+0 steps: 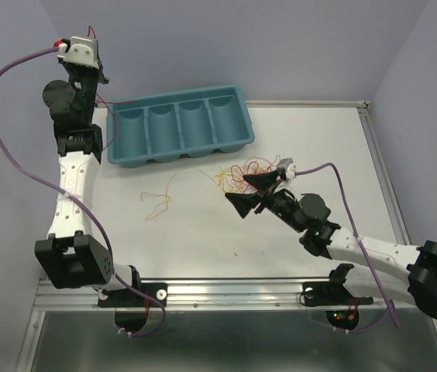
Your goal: Untangle the cables
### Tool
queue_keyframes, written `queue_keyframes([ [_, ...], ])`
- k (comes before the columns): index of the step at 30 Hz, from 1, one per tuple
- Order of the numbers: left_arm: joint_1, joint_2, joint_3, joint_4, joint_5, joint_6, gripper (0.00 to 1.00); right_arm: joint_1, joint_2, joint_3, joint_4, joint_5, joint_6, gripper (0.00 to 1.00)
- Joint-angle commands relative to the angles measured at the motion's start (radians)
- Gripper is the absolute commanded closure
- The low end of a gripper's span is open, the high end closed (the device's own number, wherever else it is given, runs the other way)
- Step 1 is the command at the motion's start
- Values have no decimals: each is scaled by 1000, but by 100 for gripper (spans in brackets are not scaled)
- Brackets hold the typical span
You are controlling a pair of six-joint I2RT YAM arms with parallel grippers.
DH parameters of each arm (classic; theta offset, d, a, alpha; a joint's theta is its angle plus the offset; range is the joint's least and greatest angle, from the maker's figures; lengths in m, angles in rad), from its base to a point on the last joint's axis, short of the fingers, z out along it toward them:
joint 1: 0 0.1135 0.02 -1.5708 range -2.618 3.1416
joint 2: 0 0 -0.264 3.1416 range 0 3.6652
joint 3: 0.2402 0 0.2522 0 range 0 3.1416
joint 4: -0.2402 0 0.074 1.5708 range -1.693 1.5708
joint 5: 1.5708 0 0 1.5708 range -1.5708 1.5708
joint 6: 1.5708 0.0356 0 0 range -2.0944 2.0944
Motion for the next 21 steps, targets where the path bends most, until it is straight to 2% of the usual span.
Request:
queue_keyframes([
  [1,61,44,52,127,75,-59,100,-4,-14,-23,55,-3,20,2],
  [7,95,90,147,126,67,-62,100,-4,-17,-27,56,5,19,2],
  [15,97,27,164,199,129,-82,100,-4,-8,-27,55,14,16,2],
  [21,95,75,262,198,94,-81,100,-5,0,-29,55,20,16,2],
])
